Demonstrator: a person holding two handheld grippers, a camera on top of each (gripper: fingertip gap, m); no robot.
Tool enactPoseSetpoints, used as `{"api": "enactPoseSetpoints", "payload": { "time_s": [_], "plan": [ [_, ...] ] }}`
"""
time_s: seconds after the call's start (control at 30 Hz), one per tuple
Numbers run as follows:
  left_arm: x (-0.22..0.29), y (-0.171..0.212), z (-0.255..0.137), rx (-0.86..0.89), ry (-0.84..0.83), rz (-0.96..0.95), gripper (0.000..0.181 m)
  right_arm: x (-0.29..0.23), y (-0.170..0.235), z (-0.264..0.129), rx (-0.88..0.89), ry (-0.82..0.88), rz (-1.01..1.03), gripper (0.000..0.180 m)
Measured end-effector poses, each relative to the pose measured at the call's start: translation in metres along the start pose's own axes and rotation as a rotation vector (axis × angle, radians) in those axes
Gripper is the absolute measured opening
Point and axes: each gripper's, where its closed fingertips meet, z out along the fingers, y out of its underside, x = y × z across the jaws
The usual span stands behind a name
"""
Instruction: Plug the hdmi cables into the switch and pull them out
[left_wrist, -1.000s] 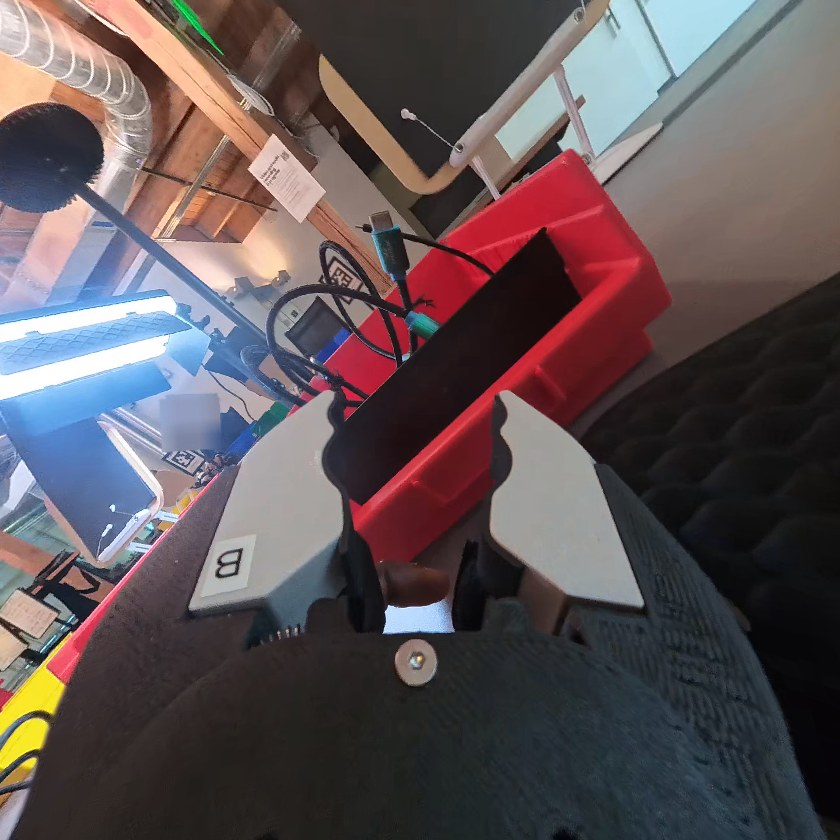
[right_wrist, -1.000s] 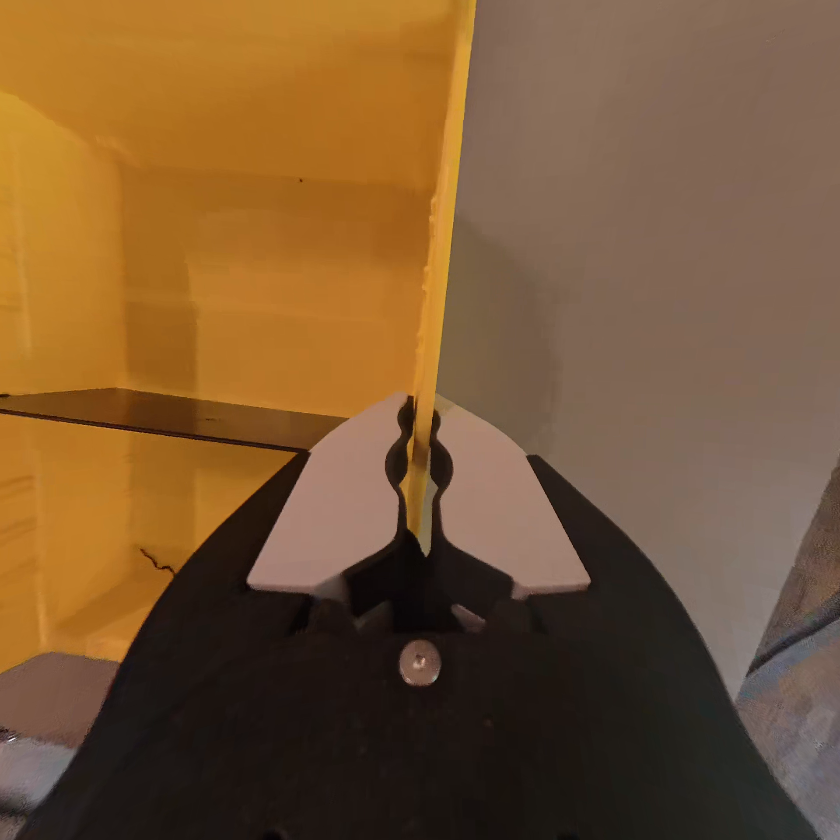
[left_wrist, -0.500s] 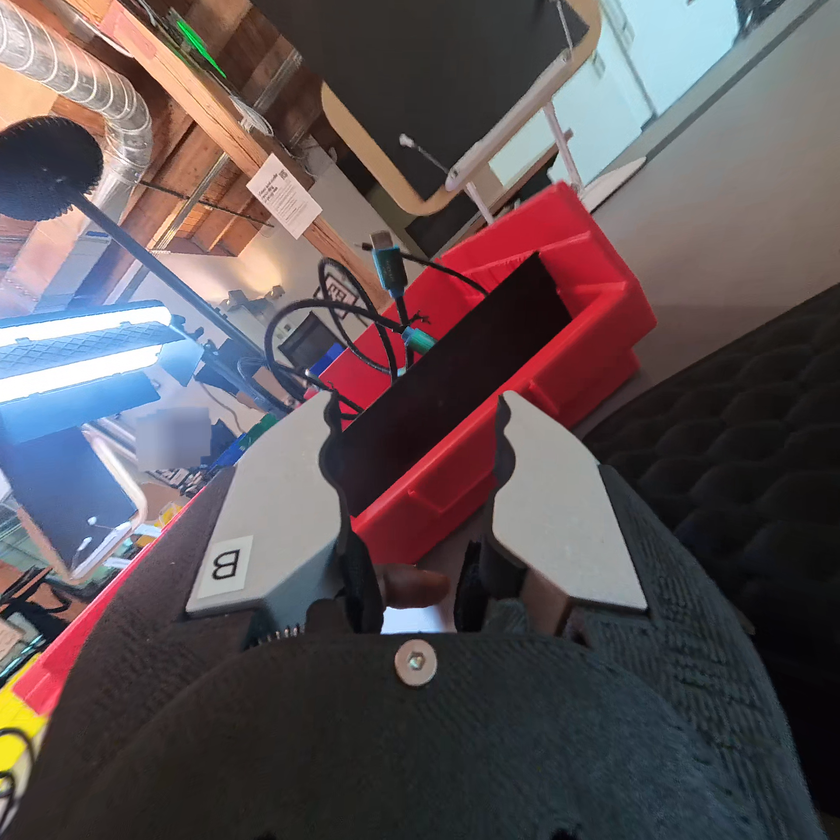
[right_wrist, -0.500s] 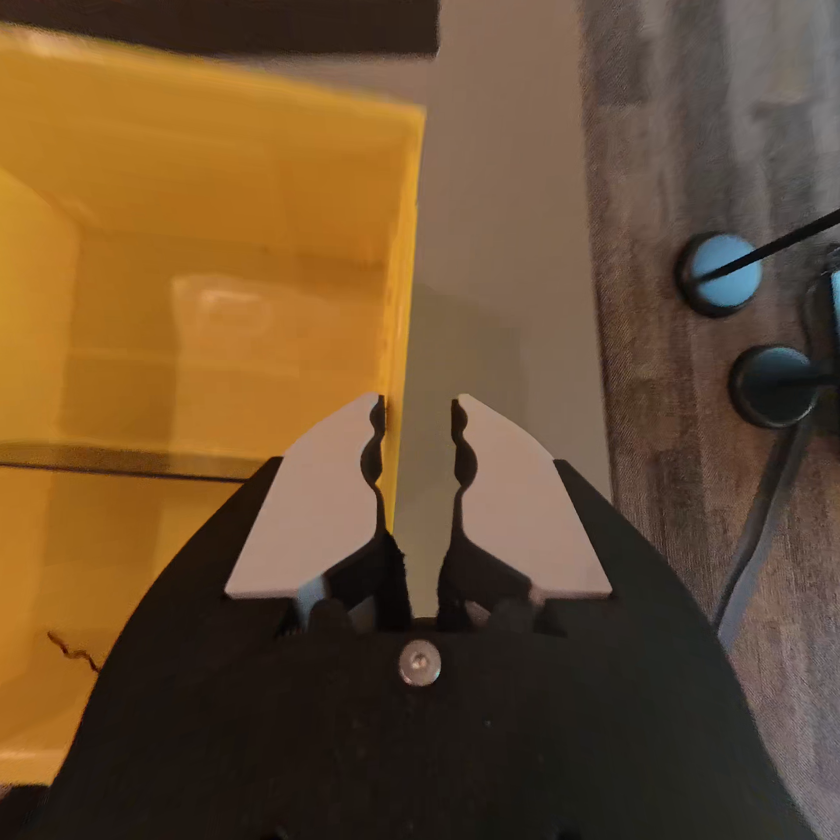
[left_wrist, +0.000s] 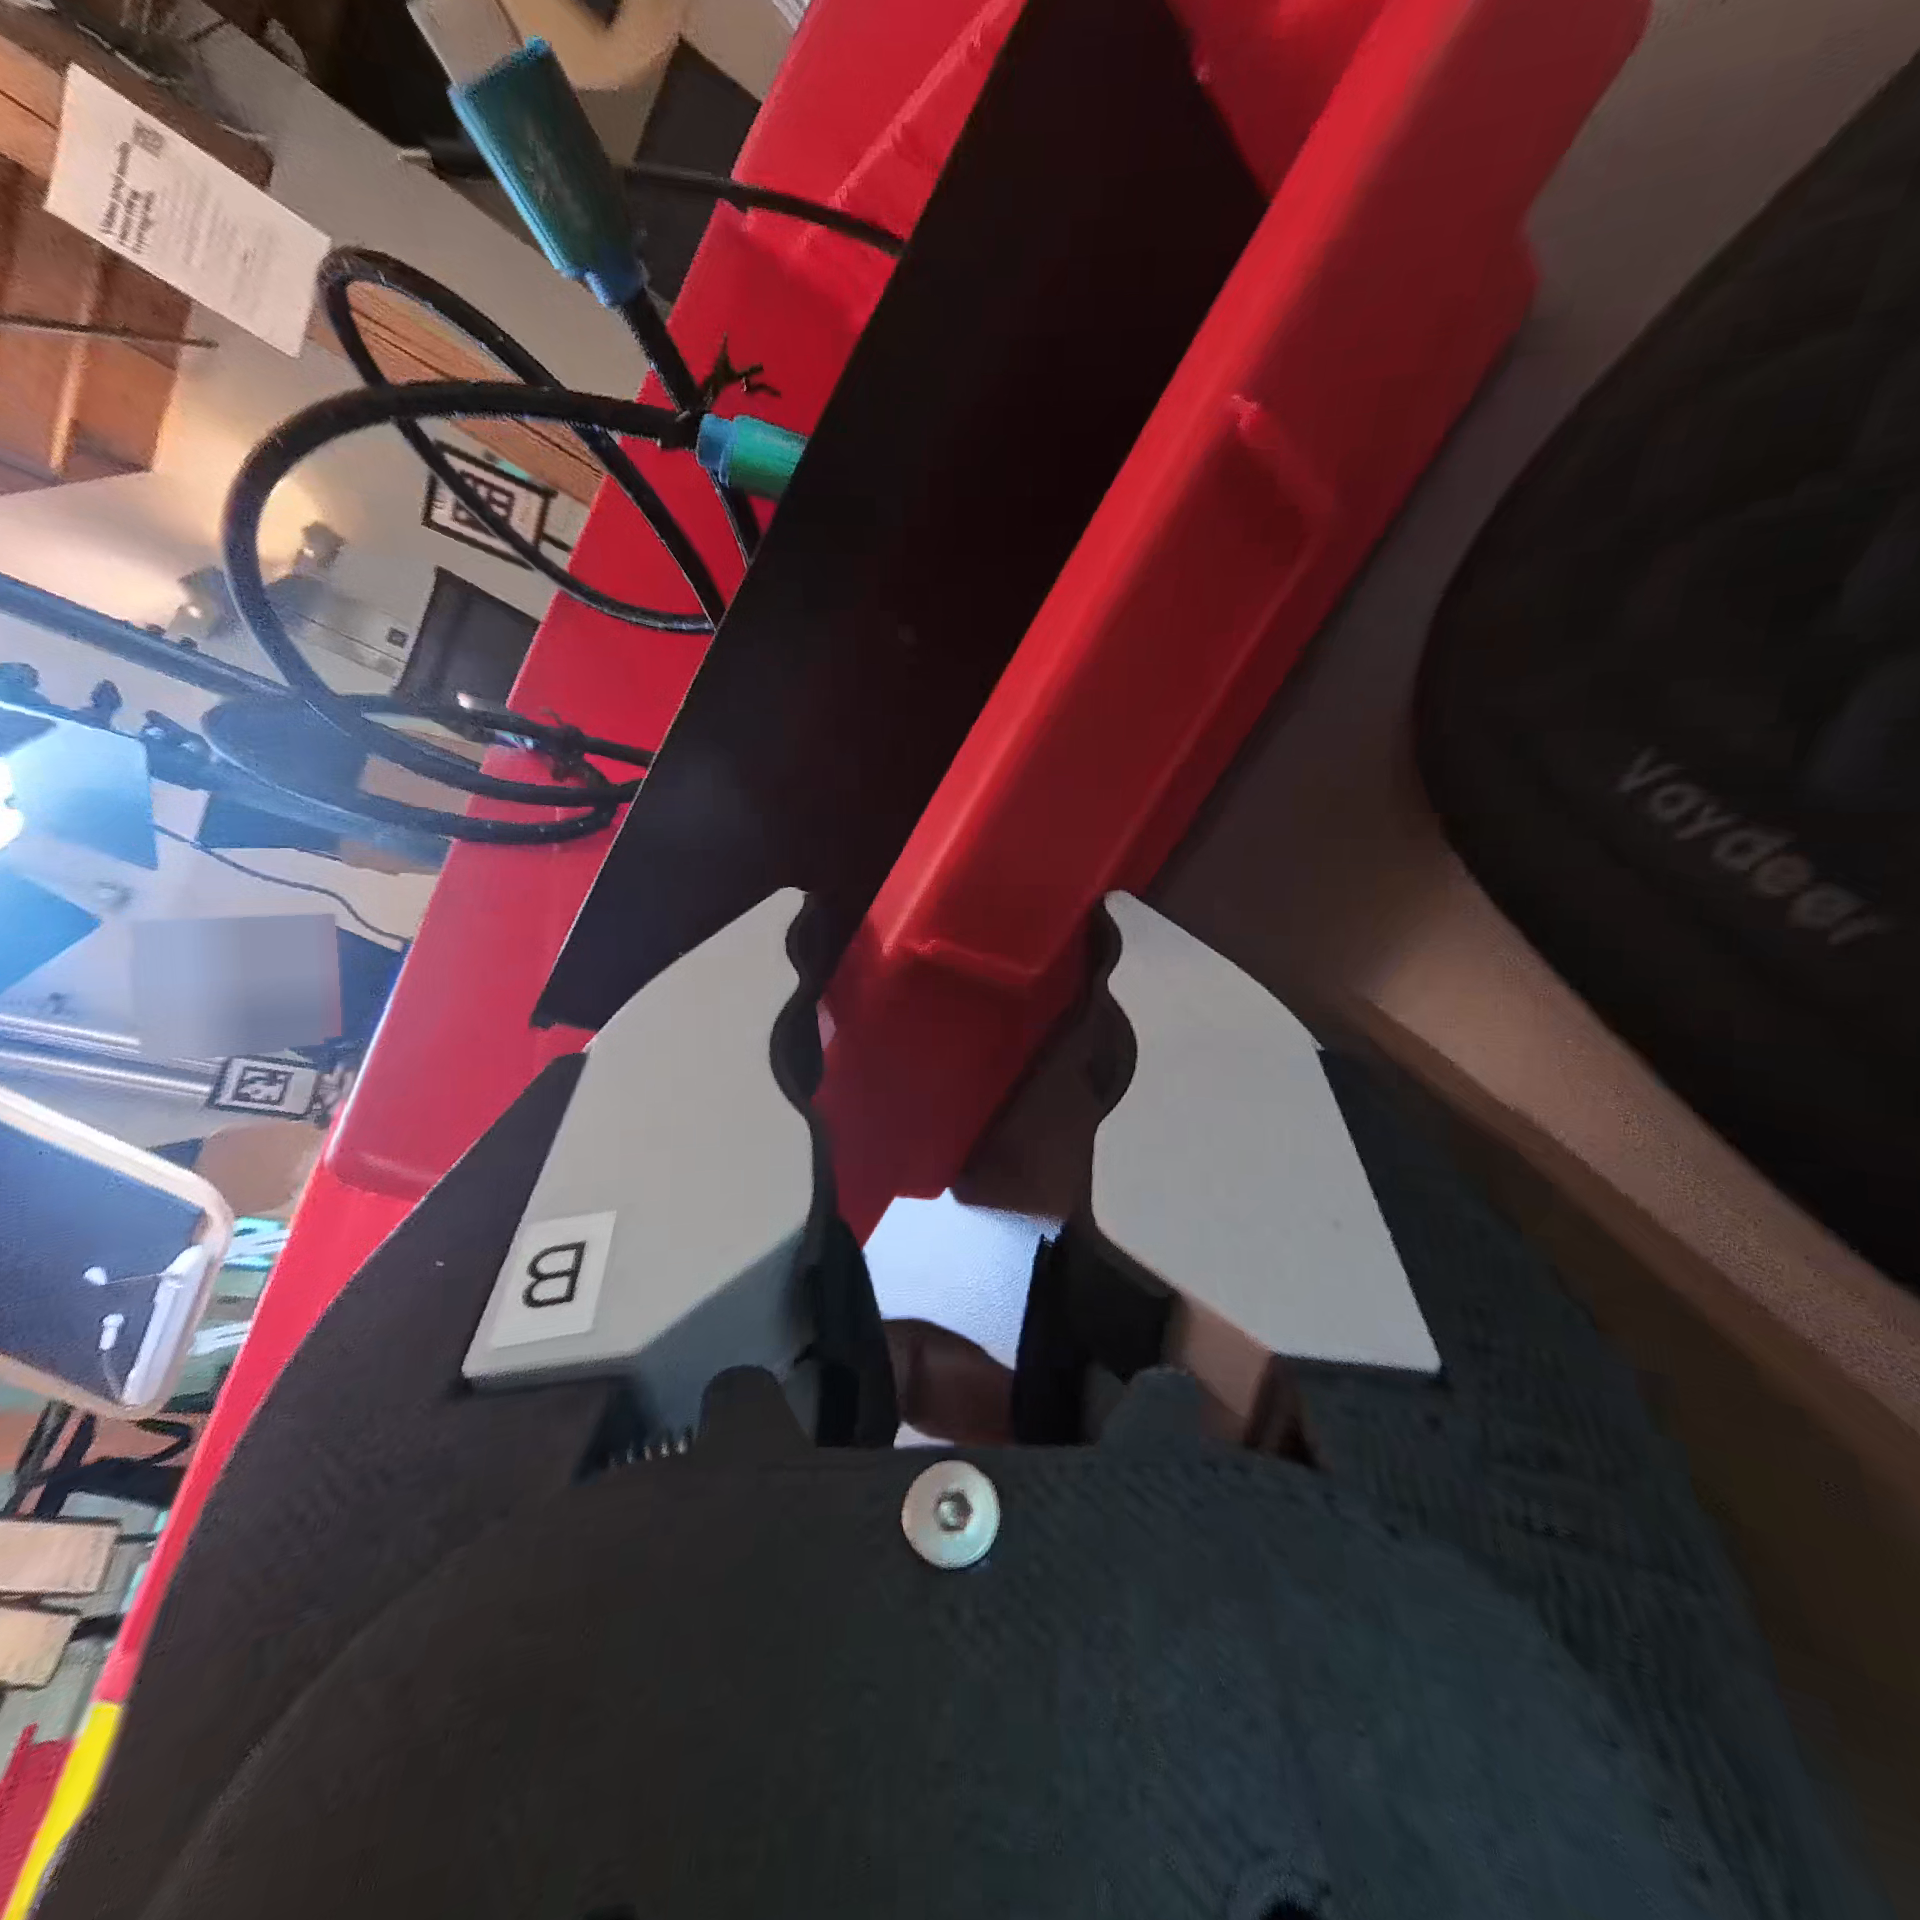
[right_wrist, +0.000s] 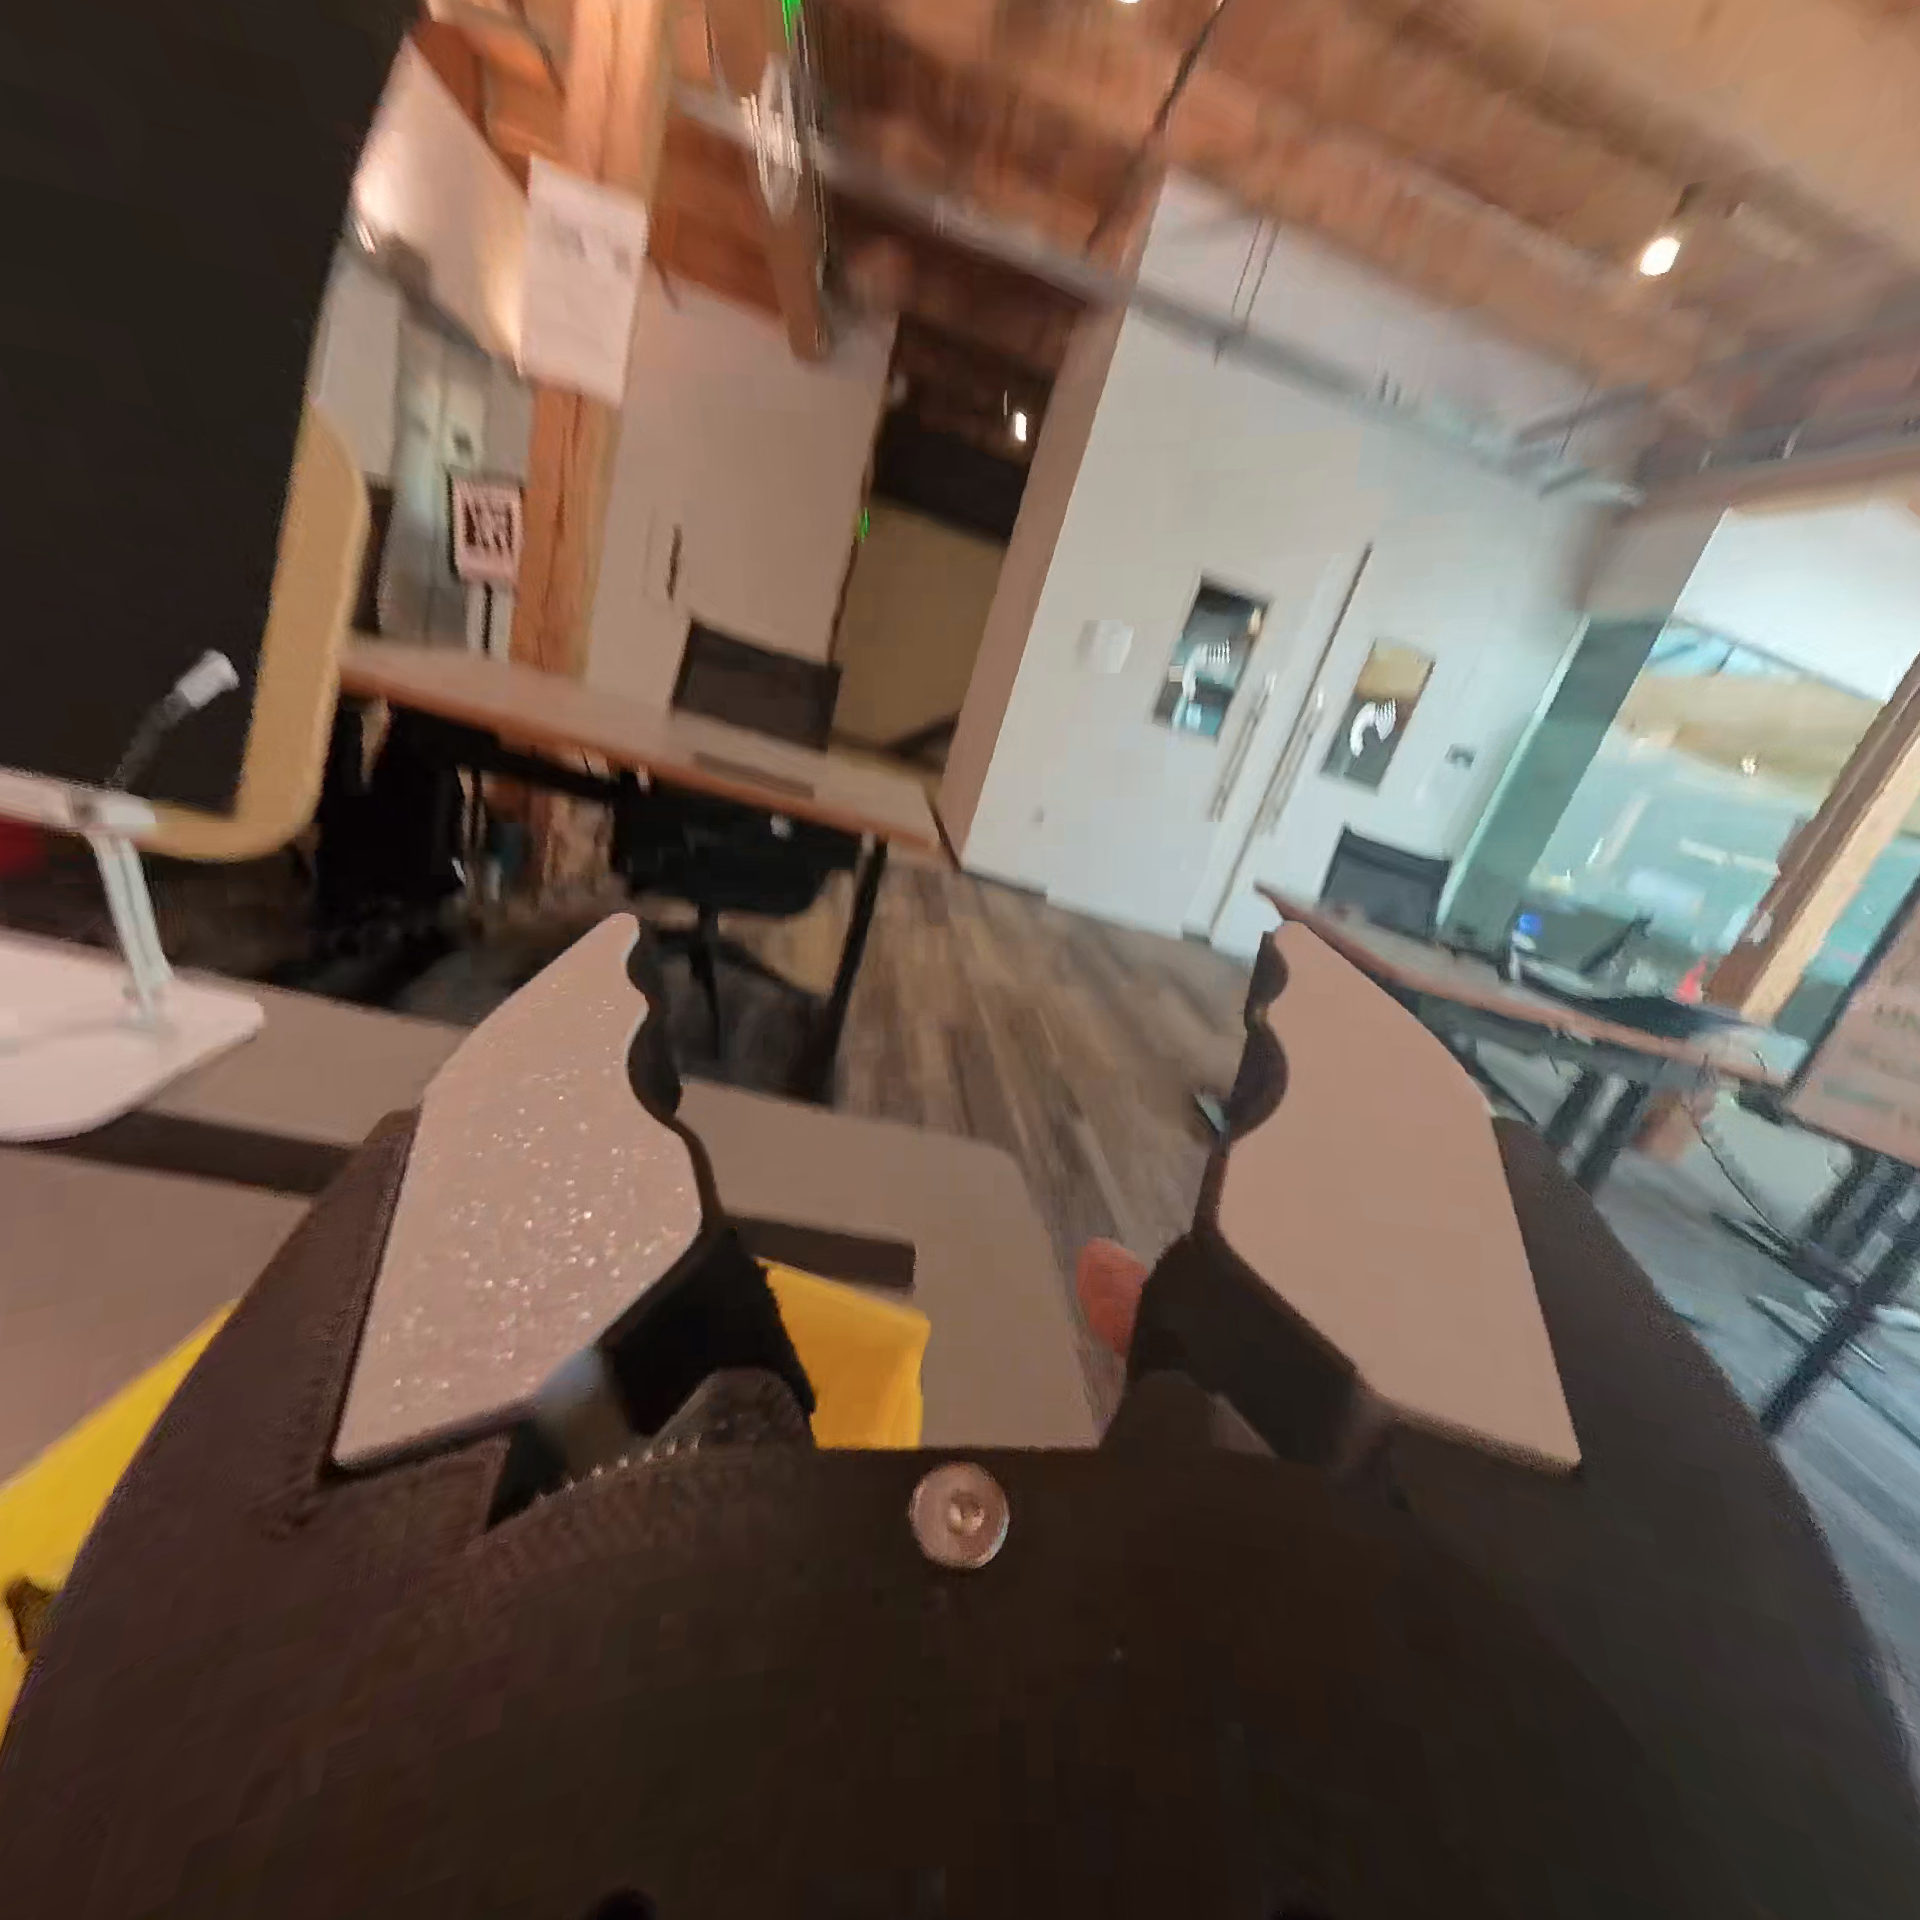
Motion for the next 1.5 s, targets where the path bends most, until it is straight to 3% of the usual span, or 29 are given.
{"api": "enactPoseSetpoints", "payload": {
  "time_s": [0.17, 0.27, 0.8, 1.13, 1.3, 1.4, 1.5],
  "plan": [
    [-0.018, 0.026, -0.001, -0.062, -0.029, -0.019, 0.049, -0.017, -0.053, -0.009, 0.294, -0.100, 0.198, 0.108],
    [-0.030, 0.042, -0.008, -0.102, -0.097, -0.021, 0.048, -0.024, -0.069, -0.014, 0.372, -0.156, 0.294, 0.104],
    [-0.034, 0.074, -0.079, -0.282, -0.317, -0.029, 0.043, -0.032, -0.064, -0.008, 0.302, -0.157, 0.266, 0.094],
    [-0.033, 0.079, -0.107, -0.154, -0.289, -0.061, 0.044, -0.028, -0.068, -0.013, 0.313, -0.151, 0.274, 0.092],
    [-0.025, 0.078, -0.114, -0.110, -0.216, -0.165, 0.048, -0.026, -0.074, -0.016, 0.352, -0.146, 0.289, 0.107],
    [-0.020, 0.061, -0.117, 0.015, -0.147, -0.398, 0.076, -0.030, -0.079, -0.017, 0.359, -0.185, 0.334, 0.134],
    [-0.040, 0.037, -0.133, 0.186, -0.250, -0.592, 0.098, -0.037, -0.083, -0.017, 0.352, -0.227, 0.368, 0.146]
  ]
}}
